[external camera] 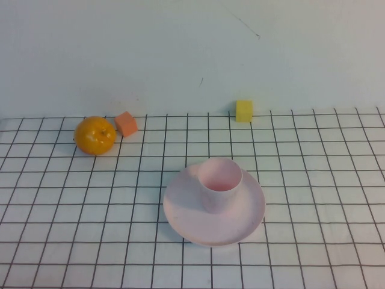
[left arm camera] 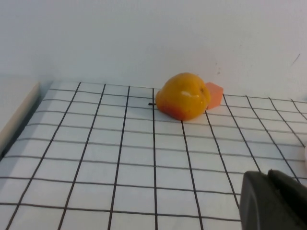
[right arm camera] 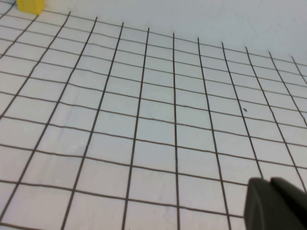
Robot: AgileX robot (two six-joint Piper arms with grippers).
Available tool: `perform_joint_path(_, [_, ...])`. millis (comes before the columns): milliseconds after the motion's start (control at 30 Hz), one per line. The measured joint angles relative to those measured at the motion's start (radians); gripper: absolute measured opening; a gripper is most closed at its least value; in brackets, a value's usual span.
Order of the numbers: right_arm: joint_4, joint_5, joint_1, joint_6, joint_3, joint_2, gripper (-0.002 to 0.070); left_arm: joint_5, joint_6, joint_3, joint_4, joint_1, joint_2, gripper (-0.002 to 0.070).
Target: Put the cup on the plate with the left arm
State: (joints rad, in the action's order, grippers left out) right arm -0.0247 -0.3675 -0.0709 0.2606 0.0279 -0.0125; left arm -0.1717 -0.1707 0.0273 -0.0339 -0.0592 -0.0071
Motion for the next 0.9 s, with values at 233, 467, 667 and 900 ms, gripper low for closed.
perform_joint_path(233, [0.0,0.0,0.0,0.0,0.0,0.0,-0.0002,-0.112,0.0,0.0,0.0,0.0,-0.002,-0.0001])
perform_joint_path(467, [0.0,0.0,0.0,0.0,0.0,0.0,-0.0002,-0.156,0.0,-0.004,0.002,0.017,-0.002,-0.0002])
perform_joint_path(667, [0.0,0.0,0.0,0.0,0.0,0.0,-0.0002,-0.167,0.007,-0.006,0.014,0.021,-0.002,-0.0002])
perform_joint_path(900, [0.0,0.0,0.0,0.0,0.0,0.0,-0.0002,-0.167,0.082,-0.006,0.02,0.021,-0.002,-0.0002])
